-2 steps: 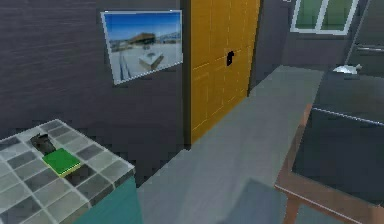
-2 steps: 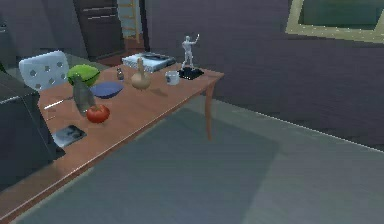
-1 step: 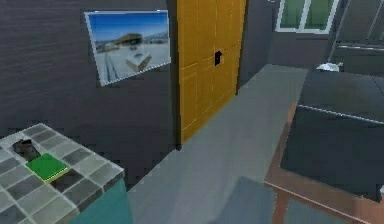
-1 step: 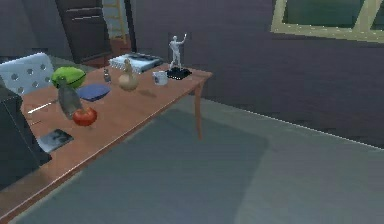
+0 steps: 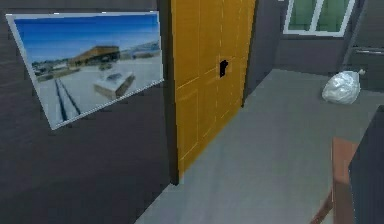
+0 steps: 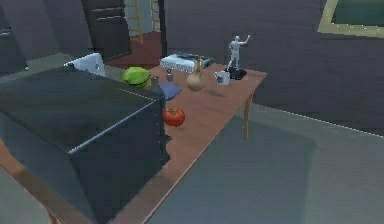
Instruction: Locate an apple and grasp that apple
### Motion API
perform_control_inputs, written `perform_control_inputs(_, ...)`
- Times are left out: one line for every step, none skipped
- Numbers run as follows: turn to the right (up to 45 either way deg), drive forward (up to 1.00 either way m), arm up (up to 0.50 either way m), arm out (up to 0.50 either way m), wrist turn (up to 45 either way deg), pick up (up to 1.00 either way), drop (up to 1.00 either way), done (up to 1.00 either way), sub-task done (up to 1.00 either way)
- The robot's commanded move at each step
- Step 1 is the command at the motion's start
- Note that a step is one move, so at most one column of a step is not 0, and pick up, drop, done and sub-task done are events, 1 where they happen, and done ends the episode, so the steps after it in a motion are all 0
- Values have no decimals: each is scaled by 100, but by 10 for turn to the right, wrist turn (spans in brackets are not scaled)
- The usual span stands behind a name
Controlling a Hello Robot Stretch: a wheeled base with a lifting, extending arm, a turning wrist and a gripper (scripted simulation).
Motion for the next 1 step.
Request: perform_control_inputs(-30,0,0,0,0,0,0,0,0)
